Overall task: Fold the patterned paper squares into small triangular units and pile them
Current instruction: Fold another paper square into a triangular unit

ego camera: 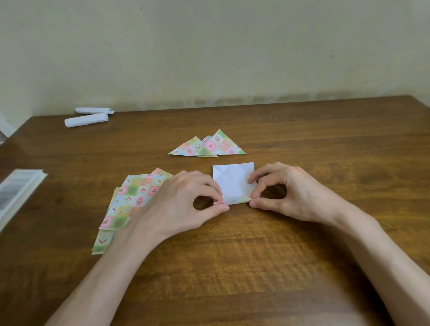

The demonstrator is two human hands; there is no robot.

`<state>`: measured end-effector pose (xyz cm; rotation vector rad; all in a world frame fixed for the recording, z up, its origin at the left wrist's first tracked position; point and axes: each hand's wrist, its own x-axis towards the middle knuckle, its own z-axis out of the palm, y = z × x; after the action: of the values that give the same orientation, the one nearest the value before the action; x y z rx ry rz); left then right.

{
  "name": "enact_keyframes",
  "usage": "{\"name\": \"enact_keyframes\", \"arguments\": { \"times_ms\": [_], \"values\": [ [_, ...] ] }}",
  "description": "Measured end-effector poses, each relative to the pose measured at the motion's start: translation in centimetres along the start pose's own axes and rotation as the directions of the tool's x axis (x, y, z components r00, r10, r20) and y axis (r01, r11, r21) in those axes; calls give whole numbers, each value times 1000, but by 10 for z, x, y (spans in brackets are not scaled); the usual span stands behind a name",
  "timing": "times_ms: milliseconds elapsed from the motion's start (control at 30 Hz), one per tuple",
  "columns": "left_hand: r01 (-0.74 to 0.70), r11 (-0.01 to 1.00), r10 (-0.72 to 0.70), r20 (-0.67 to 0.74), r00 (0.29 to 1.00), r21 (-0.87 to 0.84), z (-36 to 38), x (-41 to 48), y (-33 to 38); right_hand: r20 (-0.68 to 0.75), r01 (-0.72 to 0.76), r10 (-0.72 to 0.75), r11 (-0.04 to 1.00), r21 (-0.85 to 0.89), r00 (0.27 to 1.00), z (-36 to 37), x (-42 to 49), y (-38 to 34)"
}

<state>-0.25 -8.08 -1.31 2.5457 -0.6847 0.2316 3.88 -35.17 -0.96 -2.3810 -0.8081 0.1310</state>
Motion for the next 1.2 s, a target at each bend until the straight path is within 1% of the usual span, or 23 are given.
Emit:
{"name": "enact_keyframes", "arguments": {
  "times_ms": [167, 267, 400, 500, 600, 733, 900, 1200],
  "values": [
    [93, 995, -92, 11, 996, -32, 5, 1, -1, 5, -20, 20, 1000, -6, 1000, 0, -1, -2],
    [166, 984, -165, 15, 986, -60, 8, 3, -2, -24, -37, 37, 999, -17, 999, 2, -1, -2],
    [246, 968, -247, -7, 969, -51, 14, 9, 1, -86, -85, 80, 995, -52, 993, 5, 0, -4],
    [306, 952, -307, -29, 951, -22, 16, 11, 3, -96, -127, 124, 991, -36, 988, 8, -1, -5],
    [320, 947, -320, -38, 947, 9, 16, 11, 3, -93, -172, 171, 985, -9, 981, 9, 1, -5],
    [347, 937, -346, -34, 937, 22, 16, 12, 5, -91, -230, 227, 973, -25, 970, 11, 2, -8],
    [359, 927, -357, -36, 933, 111, 16, 13, 9, -116, -236, 224, 967, -97, 968, 16, 3, -14],
    [382, 911, -380, -44, 924, 153, 16, 15, 11, -139, -232, 212, 962, -145, 967, 20, 4, -14]
  ]
}}
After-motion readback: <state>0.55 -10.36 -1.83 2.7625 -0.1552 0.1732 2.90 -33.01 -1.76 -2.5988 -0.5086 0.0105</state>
